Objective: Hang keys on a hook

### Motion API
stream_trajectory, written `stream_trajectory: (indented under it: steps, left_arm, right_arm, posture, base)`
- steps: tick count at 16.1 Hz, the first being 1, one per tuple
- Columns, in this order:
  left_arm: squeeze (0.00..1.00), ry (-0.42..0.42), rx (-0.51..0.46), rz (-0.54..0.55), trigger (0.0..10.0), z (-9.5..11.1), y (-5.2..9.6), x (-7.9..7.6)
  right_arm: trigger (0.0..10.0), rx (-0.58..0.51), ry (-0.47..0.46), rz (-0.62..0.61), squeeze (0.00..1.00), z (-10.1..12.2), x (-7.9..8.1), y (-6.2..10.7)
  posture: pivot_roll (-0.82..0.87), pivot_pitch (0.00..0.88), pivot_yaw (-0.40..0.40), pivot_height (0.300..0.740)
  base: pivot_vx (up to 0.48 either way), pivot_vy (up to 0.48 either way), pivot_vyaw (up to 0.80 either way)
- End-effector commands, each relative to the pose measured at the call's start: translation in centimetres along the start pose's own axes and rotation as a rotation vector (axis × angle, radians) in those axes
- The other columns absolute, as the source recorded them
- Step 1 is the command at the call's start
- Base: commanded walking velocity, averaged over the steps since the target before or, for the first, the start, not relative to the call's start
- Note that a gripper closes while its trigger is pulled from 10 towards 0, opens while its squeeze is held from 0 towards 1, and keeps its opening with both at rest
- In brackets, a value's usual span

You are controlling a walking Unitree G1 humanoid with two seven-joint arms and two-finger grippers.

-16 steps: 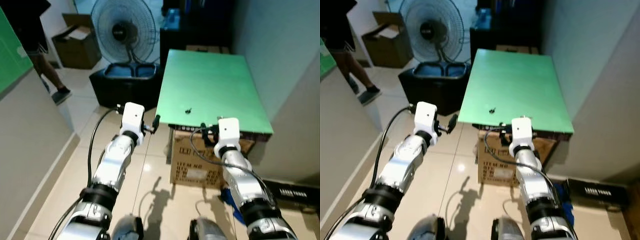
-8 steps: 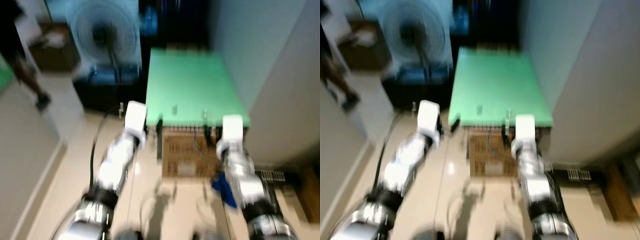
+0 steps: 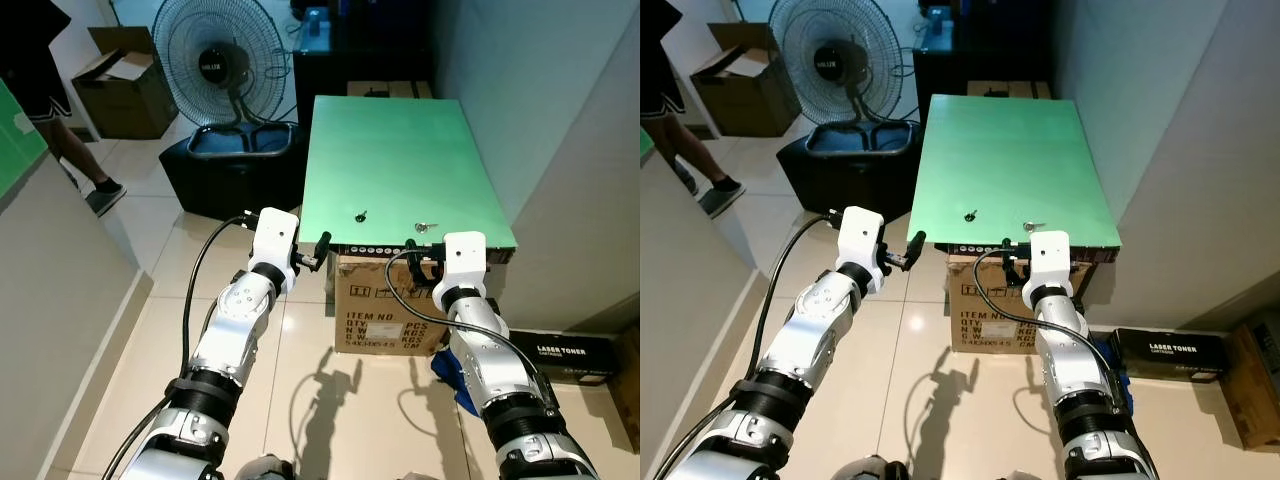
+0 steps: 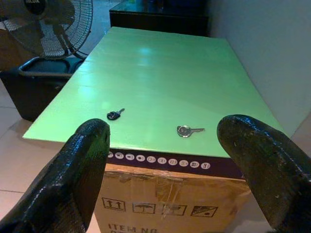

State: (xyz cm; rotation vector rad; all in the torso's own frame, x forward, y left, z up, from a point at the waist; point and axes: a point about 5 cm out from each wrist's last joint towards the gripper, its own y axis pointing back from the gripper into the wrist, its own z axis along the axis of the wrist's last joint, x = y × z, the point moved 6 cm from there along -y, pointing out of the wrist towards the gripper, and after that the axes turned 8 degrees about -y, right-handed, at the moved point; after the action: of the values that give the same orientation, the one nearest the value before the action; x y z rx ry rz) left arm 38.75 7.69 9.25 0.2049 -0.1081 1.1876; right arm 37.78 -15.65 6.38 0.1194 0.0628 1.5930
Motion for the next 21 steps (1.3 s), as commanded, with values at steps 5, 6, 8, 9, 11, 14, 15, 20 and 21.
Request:
stream_trajectory:
  steps: [5,6,8,9,11,14,15,20,21]
  left_arm:
    - [0.00,-0.018,-0.016,0.012,10.0,0.4,0.1,0.6]
    - [0.00,-0.023,-0.019,0.008,10.0,0.5,0.1,0.5]
    - [0.00,-0.029,-0.018,0.001,10.0,0.5,-0.1,0.3]
    - [0.00,-0.031,-0.018,-0.001,10.0,0.6,-0.1,0.3]
    - [0.00,-0.044,-0.013,-0.006,10.0,0.6,-0.3,0.2]
    - [0.00,-0.041,-0.017,0.007,10.0,0.9,-0.6,0.3]
    - [0.00,-0.046,-0.015,0.007,10.0,0.9,-0.6,0.3]
    - [0.00,-0.070,-0.014,0.001,10.0,0.8,-0.6,0.1]
    - [0.00,-0.078,-0.015,-0.001,10.0,0.8,-0.5,0.0]
  right_arm:
    - [10.0,0.008,0.014,0.025,0.00,-0.1,0.9,-0.3]
    - [10.0,0.007,0.012,0.023,0.00,0.0,0.9,-0.3]
    - [10.0,0.006,0.012,0.023,0.00,0.0,1.0,-0.3]
    - [10.0,0.006,0.011,0.024,0.00,0.0,1.0,-0.3]
    - [10.0,0.007,0.010,0.025,0.00,-0.1,1.1,-0.2]
    - [10.0,0.022,0.021,0.008,0.00,-0.5,0.7,-0.1]
    - [10.0,0.026,0.024,0.005,0.00,-0.6,0.6,0.0]
    - [10.0,-0.008,0.011,0.001,0.00,0.1,0.4,0.1]
    - [10.0,-0.013,0.018,-0.001,0.00,0.2,0.3,0.1]
  posture:
    - [-0.07,0.000,0.035,0.740]
    - [-0.07,0.000,0.036,0.740]
    - [-0.08,0.000,0.042,0.740]
    - [-0.08,0.000,0.043,0.740]
    - [-0.09,0.000,0.048,0.740]
    - [-0.10,0.000,0.055,0.740]
    - [-0.10,0.000,0.055,0.740]
    - [-0.10,0.000,0.054,0.740]
    - [-0.10,0.000,0.053,0.740]
  base:
    - [0.000,-0.366,0.00]
    - [0.000,-0.480,0.00]
    - [0.000,-0.480,0.00]
    - [0.000,-0.480,0.00]
    - [0.000,-0.480,0.00]
    - [0.000,-0.160,0.00]
    - [0.000,0.000,0.00]
    - [0.000,0.000,-0.12]
    - [0.000,0.000,-0.58]
